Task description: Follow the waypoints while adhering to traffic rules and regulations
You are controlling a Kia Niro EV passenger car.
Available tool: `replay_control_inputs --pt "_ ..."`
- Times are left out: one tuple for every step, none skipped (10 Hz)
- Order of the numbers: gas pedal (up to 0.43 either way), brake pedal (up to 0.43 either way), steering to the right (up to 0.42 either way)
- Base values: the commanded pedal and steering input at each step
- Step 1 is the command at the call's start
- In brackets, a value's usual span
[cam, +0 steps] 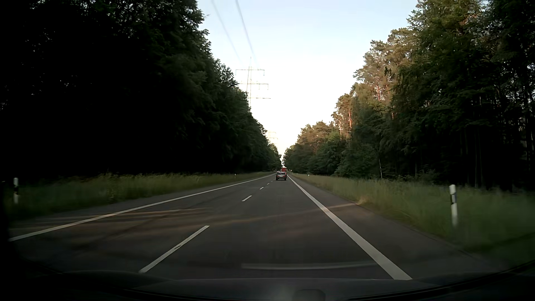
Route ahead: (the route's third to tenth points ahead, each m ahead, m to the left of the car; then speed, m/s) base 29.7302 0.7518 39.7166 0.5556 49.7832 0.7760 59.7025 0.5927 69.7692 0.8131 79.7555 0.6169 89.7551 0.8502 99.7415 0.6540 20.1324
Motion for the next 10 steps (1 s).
replay_control_inputs --pt "0.079 0.024 0.002" --pt "0.079 0.018 0.003" --pt "0.079 0.024 0.002" --pt "0.079 0.024 0.002" --pt "0.079 0.024 0.003" --pt "0.079 0.024 0.003" --pt "0.079 0.018 0.002" --pt "0.079 0.024 0.003" --pt "0.079 0.018 0.002" --pt "0.079 0.024 0.002"
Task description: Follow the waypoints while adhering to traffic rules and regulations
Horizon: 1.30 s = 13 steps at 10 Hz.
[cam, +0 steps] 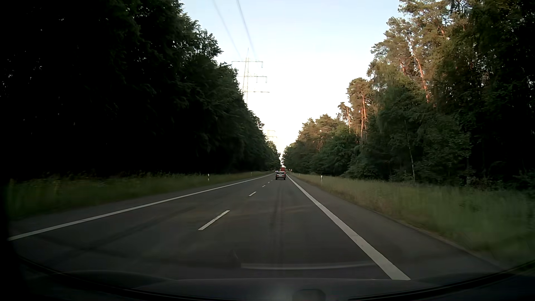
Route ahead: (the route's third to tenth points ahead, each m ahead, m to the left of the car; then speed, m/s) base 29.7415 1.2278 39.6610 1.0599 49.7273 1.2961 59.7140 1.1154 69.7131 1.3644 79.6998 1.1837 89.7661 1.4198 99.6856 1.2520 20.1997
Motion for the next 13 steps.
replay_control_inputs --pt "0.079 0.024 0.001" --pt "0.079 0.018 0.001" --pt "0.079 0.018 0.001" --pt "0.079 0.024 0.002" --pt "0.079 0.024 0.001" --pt "0.079 0.024 0.002" --pt "0.079 0.024 0.001" --pt "0.079 0.024 0.001" --pt "0.079 0.024 0.001" --pt "0.079 0.018 0.001" --pt "0.079 0.024 0.001" --pt "0.079 0.024 0.001" --pt "0.079 0.018 0.001"
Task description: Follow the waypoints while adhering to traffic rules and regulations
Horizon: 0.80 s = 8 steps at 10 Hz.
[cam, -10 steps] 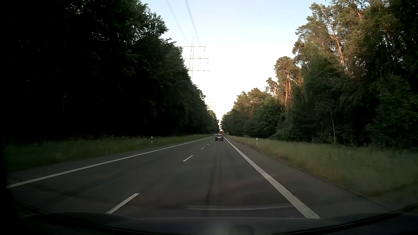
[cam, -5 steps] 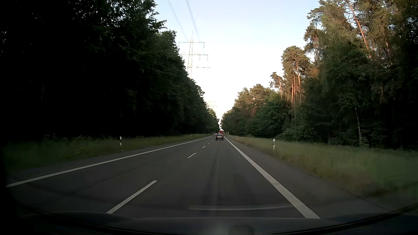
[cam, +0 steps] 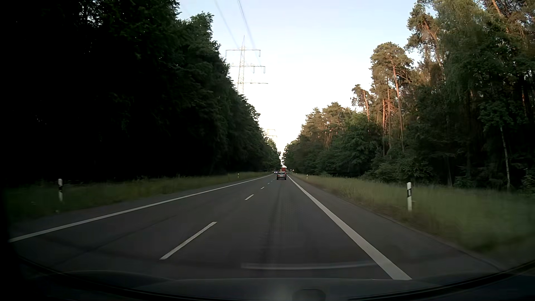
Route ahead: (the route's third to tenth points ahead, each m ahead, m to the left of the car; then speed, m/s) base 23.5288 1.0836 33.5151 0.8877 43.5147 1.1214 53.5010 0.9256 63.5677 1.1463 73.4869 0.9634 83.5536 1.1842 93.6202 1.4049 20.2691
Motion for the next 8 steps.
replay_control_inputs --pt "0.079 0.024 0.001" --pt "0.079 0.024 0.001" --pt "0.079 0.018 0.002" --pt "0.079 0.024 0.002" --pt "0.079 0.024 0.002" --pt "0.079 0.024 0.001" --pt "0.079 0.018 0.002" --pt "0.079 0.018 0.002"
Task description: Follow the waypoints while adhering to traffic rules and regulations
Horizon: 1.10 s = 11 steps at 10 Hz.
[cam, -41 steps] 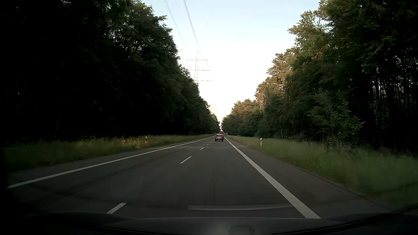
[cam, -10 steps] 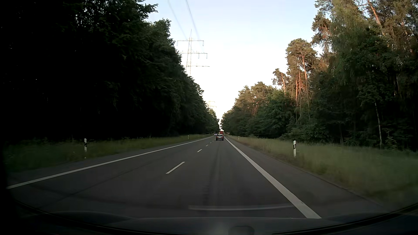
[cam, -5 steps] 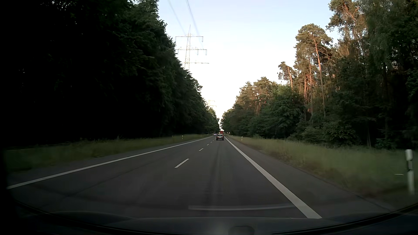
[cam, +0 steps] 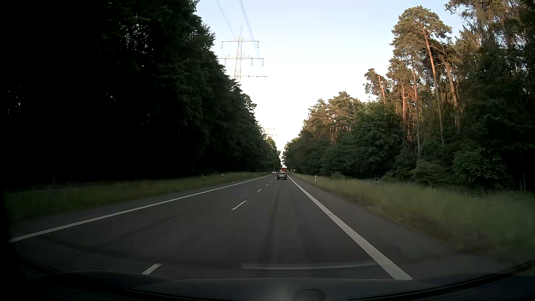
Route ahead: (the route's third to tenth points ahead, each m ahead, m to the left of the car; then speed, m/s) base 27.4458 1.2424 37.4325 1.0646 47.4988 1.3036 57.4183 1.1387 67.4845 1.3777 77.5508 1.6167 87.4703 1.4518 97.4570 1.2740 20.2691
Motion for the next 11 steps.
replay_control_inputs --pt "0.079 0.024 0.002" --pt "0.079 0.018 0.002" --pt "0.079 0.024 0.002" --pt "0.079 0.018 0.002" --pt "0.079 0.024 0.002" --pt "0.079 0.024 0.002" --pt "0.079 0.018 0.002" --pt "0.079 0.024 0.002" --pt "0.079 0.018 0.002" --pt "0.079 0.024 0.002" --pt "0.079 0.018 0.002"
